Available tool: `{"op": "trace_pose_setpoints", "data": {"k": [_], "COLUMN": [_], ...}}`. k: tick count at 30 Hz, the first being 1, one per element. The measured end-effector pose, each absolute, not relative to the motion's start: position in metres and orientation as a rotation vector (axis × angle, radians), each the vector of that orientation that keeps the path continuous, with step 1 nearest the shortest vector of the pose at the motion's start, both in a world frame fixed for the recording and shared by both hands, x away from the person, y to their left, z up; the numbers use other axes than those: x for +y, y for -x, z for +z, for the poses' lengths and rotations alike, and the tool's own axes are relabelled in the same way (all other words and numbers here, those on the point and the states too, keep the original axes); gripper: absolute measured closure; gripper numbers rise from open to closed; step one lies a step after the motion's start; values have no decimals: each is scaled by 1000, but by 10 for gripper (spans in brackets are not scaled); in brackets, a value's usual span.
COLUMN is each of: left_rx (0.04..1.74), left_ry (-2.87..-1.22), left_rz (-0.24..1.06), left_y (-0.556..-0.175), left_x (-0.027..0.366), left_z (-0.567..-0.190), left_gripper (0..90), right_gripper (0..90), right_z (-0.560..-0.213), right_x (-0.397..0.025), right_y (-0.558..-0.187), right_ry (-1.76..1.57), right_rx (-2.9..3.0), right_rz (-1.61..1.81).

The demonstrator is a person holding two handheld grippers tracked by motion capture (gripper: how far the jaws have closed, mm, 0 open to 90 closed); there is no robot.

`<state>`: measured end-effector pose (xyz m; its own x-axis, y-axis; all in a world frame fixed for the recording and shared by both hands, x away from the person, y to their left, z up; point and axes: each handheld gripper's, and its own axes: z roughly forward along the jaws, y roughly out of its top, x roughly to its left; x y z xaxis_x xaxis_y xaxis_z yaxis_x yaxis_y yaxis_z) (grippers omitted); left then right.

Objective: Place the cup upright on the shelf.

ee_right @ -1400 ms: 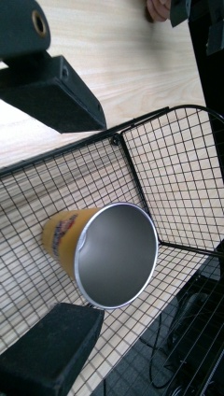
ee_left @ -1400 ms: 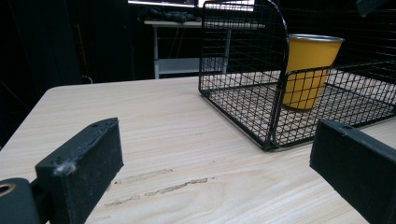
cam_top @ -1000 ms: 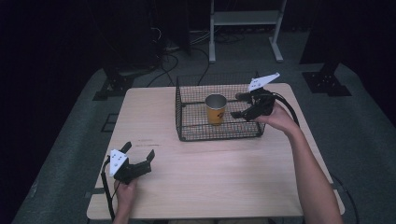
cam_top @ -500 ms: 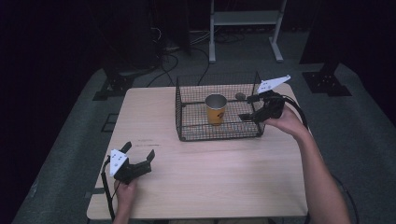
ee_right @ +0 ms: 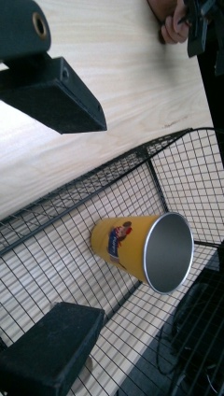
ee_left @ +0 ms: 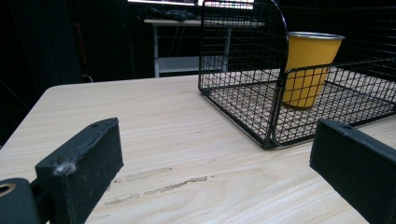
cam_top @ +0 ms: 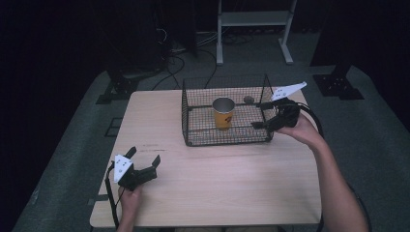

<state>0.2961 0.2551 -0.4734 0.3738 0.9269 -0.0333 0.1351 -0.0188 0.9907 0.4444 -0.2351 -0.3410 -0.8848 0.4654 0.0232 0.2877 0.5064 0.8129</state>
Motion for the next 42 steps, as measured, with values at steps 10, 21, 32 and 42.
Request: {"op": "trace_pose_setpoints", "data": {"k": [10,21,32,42], "left_rx": [1015,1016,1017,1015], "left_ry": [-1459,-1460,-1464,-1467], "left_rz": [848,850,852,853], "left_y": [-296,-296,-296,-296], "left_x": [255,254,254,254], "left_z": [-473,-474,-474,-473], "left_gripper": [20,20,20,20], "right_gripper": [81,81,82,82], "right_z": [-347,-356,-369,-383], "right_x": [-245,-256,-264,-274], "right_y": [-432,-416,-403,-389], "right_ry": [-650,-671,-708,-736], "right_rx": [2534,2498,2494,2477], "right_rz": [1312,1328,1325,1326]}}
